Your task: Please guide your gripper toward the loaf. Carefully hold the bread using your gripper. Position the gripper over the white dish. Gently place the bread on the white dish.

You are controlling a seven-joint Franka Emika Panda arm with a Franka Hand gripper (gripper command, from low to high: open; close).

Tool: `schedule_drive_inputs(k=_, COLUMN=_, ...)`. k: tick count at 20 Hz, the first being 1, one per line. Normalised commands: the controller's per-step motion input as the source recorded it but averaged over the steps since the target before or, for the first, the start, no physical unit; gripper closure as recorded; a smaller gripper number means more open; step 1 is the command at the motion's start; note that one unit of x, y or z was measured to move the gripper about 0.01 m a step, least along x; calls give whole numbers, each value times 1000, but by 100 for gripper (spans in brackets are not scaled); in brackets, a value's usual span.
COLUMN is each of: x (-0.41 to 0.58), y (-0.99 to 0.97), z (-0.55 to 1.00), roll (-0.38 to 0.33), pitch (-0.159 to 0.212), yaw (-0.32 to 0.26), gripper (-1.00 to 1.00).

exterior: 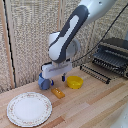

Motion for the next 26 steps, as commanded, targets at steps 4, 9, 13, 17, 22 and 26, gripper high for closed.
schedule_drive_inputs(k=4, x=0, y=-19, z=-421, roll=-19, pitch=-49, yaw=92, gripper=-100)
schedule_drive_inputs(k=9, x=4, y=-86, z=-284, roll=-2, pitch=-43, yaw=65, gripper=-100)
schedule_drive_inputs(k=13, x=0, y=-2, z=-149, roll=-8, pitch=-6, yaw=45, gripper=100)
schedule_drive_inputs(k=17, x=0, y=0, z=-50, roll=0, pitch=-4, yaw=28, gripper=100)
schedule_drive_inputs(k=22, x=0, y=0, z=0, roll=-1, pitch=-3, yaw=5, gripper=100)
schedule_drive_inputs(k=26, x=-4, y=25, z=1, roll=0, pitch=-14, yaw=0, gripper=100)
